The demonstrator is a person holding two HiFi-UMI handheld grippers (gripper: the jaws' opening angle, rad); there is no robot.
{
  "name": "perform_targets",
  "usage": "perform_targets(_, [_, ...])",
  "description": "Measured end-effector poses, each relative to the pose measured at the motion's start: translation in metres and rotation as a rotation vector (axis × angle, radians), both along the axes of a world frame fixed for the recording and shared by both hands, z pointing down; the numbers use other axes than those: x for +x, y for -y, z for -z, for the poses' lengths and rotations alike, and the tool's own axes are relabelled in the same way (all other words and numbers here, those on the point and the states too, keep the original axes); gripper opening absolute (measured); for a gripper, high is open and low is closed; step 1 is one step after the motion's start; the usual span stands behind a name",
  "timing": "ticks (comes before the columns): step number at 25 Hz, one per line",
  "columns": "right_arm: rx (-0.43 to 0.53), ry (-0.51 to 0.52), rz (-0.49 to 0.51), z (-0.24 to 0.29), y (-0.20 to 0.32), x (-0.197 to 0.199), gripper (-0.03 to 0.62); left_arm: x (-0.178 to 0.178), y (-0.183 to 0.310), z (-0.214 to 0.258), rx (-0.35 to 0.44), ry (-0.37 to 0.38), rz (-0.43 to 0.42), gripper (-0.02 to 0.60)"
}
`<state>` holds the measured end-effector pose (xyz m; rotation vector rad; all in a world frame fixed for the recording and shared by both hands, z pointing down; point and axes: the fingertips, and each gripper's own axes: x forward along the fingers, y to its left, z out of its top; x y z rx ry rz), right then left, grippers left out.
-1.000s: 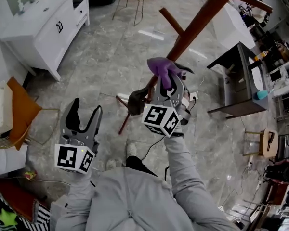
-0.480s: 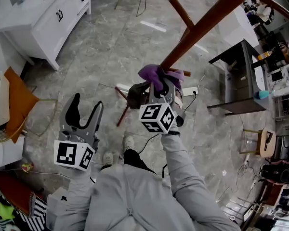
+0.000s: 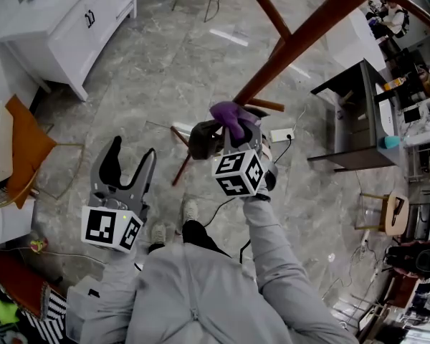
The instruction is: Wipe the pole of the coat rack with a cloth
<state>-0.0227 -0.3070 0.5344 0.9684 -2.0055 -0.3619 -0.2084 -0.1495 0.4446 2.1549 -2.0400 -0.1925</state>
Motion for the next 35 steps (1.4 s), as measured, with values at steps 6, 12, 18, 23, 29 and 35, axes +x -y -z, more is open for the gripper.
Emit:
perform_targets(6, [-0.015, 0.003, -0.037, -0.004, -0.009, 0.018, 0.086, 0.005, -0.003, 0.005, 0.014, 0.009, -0.009, 0.336])
perform_targets(12, [-0.029, 0.017, -0.121, -0.003, -0.023, 0.060, 0.086, 0.011, -0.003, 0.014, 0.034, 0.019, -0.023, 0.336])
perform_targets(18, [-0.027, 0.080, -0.215, 0.004, -0.048, 0.106, 0.086, 0.023, 0.001, 0.024, 0.053, 0.032, -0.054, 0.336])
perform_targets(23, [-0.018, 0.366, -0.330, 0.031, -0.062, 0.133, 0.086, 0.038, 0.012, 0.036, 0.071, 0.062, -0.108, 0.337])
perform_targets(29, [0.116, 0.428, -0.346, 0.060, -0.078, 0.153, 0.086, 0.056, 0.019, 0.047, 0.083, 0.094, -0.157, 0.336])
perform_targets(35, [0.139, 0.631, -0.363, 0.092, -0.092, 0.152, 0.086, 0.068, 0.027, 0.062, 0.108, 0.129, -0.207, 0.336])
